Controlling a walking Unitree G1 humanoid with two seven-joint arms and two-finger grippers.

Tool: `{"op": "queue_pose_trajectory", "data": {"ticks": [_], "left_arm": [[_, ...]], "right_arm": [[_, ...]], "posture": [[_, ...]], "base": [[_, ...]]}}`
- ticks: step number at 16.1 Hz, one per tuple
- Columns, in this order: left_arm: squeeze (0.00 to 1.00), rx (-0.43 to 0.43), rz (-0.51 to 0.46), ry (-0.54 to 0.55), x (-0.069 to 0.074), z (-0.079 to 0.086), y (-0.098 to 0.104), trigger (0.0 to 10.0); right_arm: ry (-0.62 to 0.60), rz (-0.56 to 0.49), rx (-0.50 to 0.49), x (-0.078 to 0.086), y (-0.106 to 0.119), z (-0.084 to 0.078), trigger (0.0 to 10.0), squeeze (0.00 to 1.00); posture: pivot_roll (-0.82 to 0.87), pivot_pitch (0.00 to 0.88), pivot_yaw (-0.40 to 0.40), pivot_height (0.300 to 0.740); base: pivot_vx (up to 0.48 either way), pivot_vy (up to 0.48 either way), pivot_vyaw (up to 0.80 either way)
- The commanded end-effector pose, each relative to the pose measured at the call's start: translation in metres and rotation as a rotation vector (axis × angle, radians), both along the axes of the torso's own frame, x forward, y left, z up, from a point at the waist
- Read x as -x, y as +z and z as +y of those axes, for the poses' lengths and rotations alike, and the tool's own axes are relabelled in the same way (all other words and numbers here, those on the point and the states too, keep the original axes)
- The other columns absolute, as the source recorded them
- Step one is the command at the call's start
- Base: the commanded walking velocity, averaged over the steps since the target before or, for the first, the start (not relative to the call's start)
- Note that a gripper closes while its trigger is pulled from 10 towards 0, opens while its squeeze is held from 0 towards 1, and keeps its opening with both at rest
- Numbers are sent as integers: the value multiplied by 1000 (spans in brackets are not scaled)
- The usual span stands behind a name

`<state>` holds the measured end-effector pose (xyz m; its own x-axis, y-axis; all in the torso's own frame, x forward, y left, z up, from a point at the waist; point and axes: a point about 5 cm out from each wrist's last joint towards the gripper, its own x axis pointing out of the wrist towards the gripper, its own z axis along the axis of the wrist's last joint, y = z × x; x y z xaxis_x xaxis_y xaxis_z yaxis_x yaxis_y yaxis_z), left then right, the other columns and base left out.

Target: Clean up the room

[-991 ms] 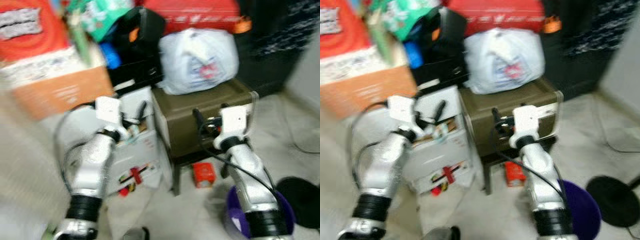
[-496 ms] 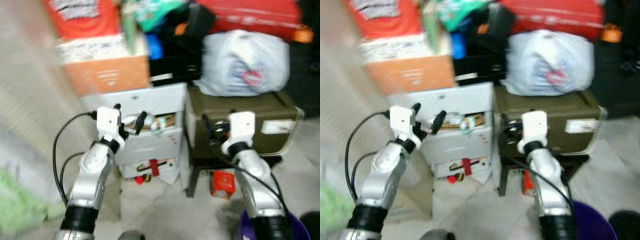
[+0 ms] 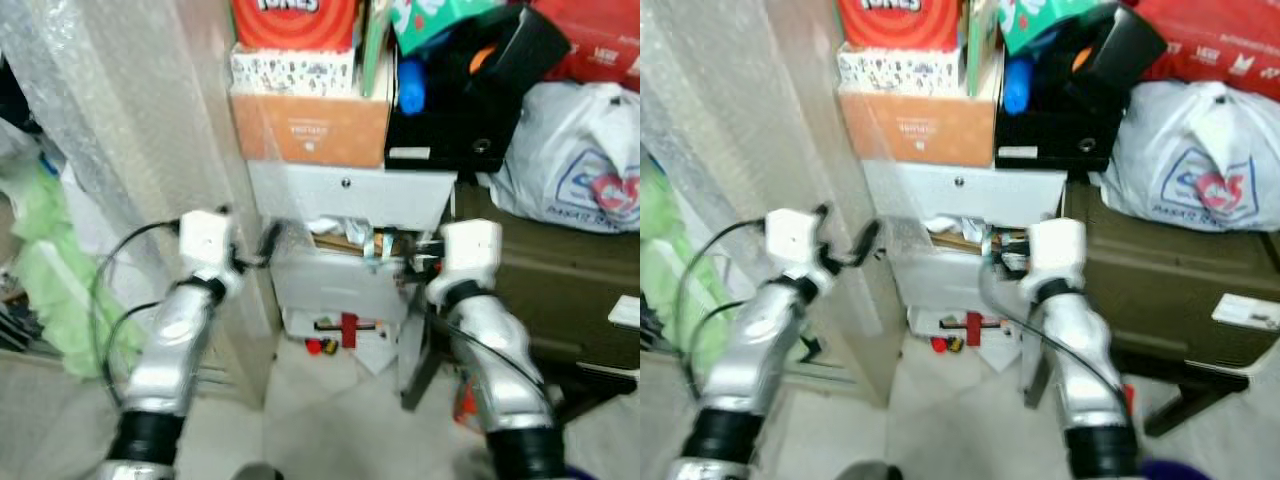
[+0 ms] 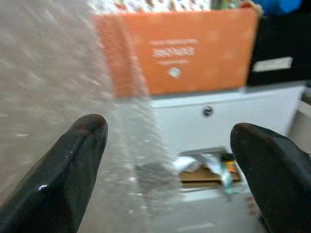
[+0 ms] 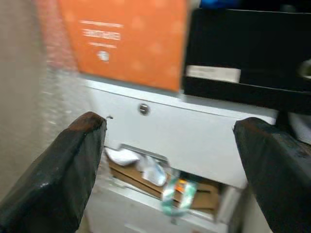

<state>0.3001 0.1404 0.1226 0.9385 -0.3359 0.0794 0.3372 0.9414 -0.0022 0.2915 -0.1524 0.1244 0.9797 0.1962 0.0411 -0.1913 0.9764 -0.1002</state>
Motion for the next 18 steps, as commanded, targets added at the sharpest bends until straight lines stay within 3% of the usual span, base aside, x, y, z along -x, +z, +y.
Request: {"op": "queue_pose_trajectory", "data": {"ticks": [1, 7, 10, 14, 16, 17, 18], "left_arm": [[0, -6, -9, -26, 0, -5, 3, 10000], [0, -57, 9, -12, 5, 7, -1, 10000], [0, -113, 50, 17, 20, 29, -12, 10000], [0, -190, 165, 108, 66, 71, -42, 10000], [0, -201, 250, 242, 88, 96, -64, 10000], [0, -187, 382, 390, 101, 119, -88, 10000], [0, -193, 466, 447, 109, 131, -104, 10000]], "right_arm": [[-28, -4, 10, 1, 1, -10, 10000, 0], [-57, -1, 11, 3, 0, -16, 10000, 0], [-168, 29, 76, 15, -10, -44, 10000, 0], [-402, 201, 191, 57, -54, -102, 10000, 0], [-445, 309, 186, 70, -80, -110, 10000, 0], [-451, 384, 167, 75, -98, -110, 10000, 0], [-456, 443, 135, 77, -109, -109, 10000, 0]], "posture": [[-50, 0, 34, 740], [-42, 0, 37, 740], [-34, 0, 44, 740], [-23, 0, 51, 740], [-19, 0, 52, 740], [-14, 0, 46, 740], [-11, 0, 43, 740]], "base": [[0, 0, 0], [0, 0, 0], [0, 0, 0], [0, 0, 0], [0, 0, 0], [0, 0, 0], [0, 0, 0]]}}
